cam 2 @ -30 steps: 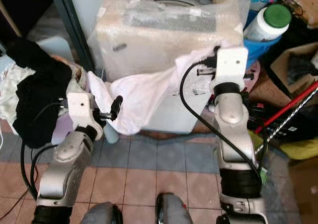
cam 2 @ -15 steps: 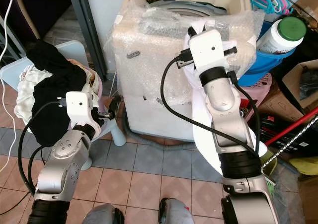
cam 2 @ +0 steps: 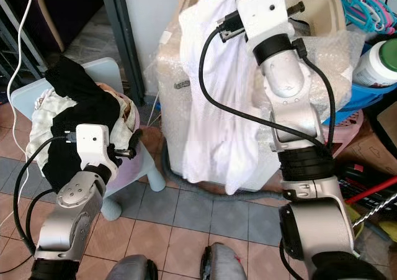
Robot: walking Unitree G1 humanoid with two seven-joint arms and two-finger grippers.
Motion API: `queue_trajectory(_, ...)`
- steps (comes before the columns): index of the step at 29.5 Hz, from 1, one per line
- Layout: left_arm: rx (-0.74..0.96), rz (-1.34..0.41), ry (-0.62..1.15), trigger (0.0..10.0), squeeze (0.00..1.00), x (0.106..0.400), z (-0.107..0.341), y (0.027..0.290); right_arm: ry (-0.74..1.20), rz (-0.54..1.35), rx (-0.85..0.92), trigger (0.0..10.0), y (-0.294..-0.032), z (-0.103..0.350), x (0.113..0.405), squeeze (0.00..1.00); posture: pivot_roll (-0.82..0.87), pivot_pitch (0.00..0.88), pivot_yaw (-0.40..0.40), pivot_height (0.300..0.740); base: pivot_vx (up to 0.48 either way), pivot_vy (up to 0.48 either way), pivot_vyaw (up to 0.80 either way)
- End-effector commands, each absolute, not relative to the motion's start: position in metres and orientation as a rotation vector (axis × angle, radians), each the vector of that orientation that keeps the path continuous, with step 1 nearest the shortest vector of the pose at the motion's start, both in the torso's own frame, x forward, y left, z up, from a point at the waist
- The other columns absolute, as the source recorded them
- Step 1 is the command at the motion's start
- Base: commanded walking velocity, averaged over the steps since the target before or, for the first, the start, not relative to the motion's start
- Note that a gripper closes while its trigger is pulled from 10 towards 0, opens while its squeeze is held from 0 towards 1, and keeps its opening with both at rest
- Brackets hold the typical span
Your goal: Clothes washing
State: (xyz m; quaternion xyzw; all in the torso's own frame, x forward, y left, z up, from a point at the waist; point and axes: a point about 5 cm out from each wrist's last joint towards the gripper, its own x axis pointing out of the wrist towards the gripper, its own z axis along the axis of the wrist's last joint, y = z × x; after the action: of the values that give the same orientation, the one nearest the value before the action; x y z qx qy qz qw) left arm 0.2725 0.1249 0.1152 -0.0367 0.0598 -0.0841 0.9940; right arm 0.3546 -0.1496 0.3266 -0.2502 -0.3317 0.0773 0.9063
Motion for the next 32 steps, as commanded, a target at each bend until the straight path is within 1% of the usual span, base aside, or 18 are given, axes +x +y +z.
queue_trajectory(1, -0.064, -0.178, 0.120, 10.0, 0.00, 0.272, 0.116, 0.121, -0.737, 0.117, -0.509, 10.0, -0.161, 0.343, 0.354, 0.00, 0.02, 0.089, 0.008, 0.728, 0.420, 0.000, 0.00)
queue_trajectory(4, -0.063, -0.184, 0.116, 10.0, 0.00, 0.272, 0.116, 0.120, -0.753, 0.075, -0.519, 10.0, -0.171, 0.354, 0.357, 0.00, 0.03, 0.088, 0.005, 0.728, 0.431, 0.000, 0.00)
queue_trajectory(9, -0.065, -0.182, 0.126, 10.0, 0.00, 0.269, 0.113, 0.119, -0.734, 0.011, -0.493, 10.0, -0.186, 0.360, 0.365, 0.00, 0.03, 0.085, 0.004, 0.728, 0.335, 0.000, 0.00)
queue_trajectory(12, -0.068, -0.184, 0.131, 10.0, 0.00, 0.269, 0.113, 0.118, -0.724, 0.026, -0.505, 10.0, -0.187, 0.362, 0.369, 0.00, 0.03, 0.083, 0.003, 0.728, 0.262, 0.000, 0.00)
queue_trajectory(16, -0.073, -0.186, 0.132, 10.0, 0.00, 0.271, 0.112, 0.116, -0.751, 0.060, -0.564, 10.0, -0.186, 0.376, 0.375, 0.00, 0.02, 0.078, 0.000, 0.728, 0.000, 0.000, 0.00)
queue_trajectory(19, -0.073, -0.187, 0.136, 10.0, 0.00, 0.272, 0.112, 0.115, -0.779, 0.042, -0.637, 10.0, -0.187, 0.398, 0.380, 0.00, 0.02, 0.077, -0.006, 0.728, 0.000, 0.000, 0.00)
queue_trajectory(20, -0.074, -0.187, 0.137, 10.0, 0.00, 0.273, 0.112, 0.115, -0.796, 0.012, -0.637, 10.0, -0.189, 0.410, 0.380, 0.00, 0.02, 0.076, -0.008, 0.728, 0.000, 0.000, 0.00)
queue_trajectory(21, -0.074, -0.187, 0.137, 10.0, 0.00, 0.273, 0.112, 0.115, -0.796, 0.012, -0.637, 10.0, -0.189, 0.410, 0.380, 0.00, 0.02, 0.076, -0.008, 0.728, 0.000, 0.000, 0.00)
queue_trajectory(22, -0.075, -0.187, 0.137, 10.0, 0.00, 0.273, 0.112, 0.115, -0.808, -0.004, -0.618, 10.0, -0.191, 0.422, 0.380, 0.00, 0.02, 0.076, -0.009, 0.728, 0.000, 0.000, 0.00)
queue_trajectory(23, -0.078, -0.186, 0.137, 10.0, 0.00, 0.274, 0.112, 0.114, -0.828, -0.026, -0.591, 10.0, -0.191, 0.444, 0.378, 0.00, 0.02, 0.075, -0.014, 0.728, 0.000, 0.000, 0.00)
queue_trajectory(25, -0.078, -0.186, 0.137, 10.0, 0.00, 0.274, 0.112, 0.113, -0.834, -0.029, -0.588, 10.0, -0.191, 0.449, 0.377, 0.00, 0.02, 0.074, -0.016, 0.728, 0.000, 0.000, 0.00)
queue_trajectory(26, -0.080, -0.180, 0.133, 10.0, 0.00, 0.274, 0.112, 0.113, -0.887, -0.076, -0.656, 10.0, -0.186, 0.472, 0.371, 0.00, 0.02, 0.075, -0.026, 0.728, 0.000, 0.000, 0.00)
queue_trajectory(27, -0.080, -0.180, 0.133, 10.0, 0.00, 0.274, 0.112, 0.113, -0.887, -0.076, -0.656, 10.0, -0.186, 0.472, 0.371, 0.00, 0.02, 0.075, -0.026, 0.728, 0.000, 0.000, 0.00)
queue_trajectory(28, -0.077, -0.157, 0.123, 10.0, 0.00, 0.274, 0.113, 0.114, -0.941, -0.129, -0.663, 10.0, -0.186, 0.492, 0.363, 0.00, 0.03, 0.075, -0.033, 0.728, 0.000, 0.000, 0.00)
queue_trajectory(29, -0.075, -0.139, 0.117, 10.0, 0.00, 0.274, 0.114, 0.116, -0.973, -0.167, -0.657, 10.0, -0.187, 0.501, 0.358, 0.00, 0.03, 0.077, -0.037, 0.728, 0.000, 0.000, 0.00)
queue_trajectory(32, -0.073, -0.107, 0.103, 10.0, 0.00, 0.274, 0.115, 0.119, -1.019, -0.207, -0.681, 10.0, -0.188, 0.506, 0.354, 0.00, 0.04, 0.083, -0.047, 0.728, 0.000, 0.000, 0.00)
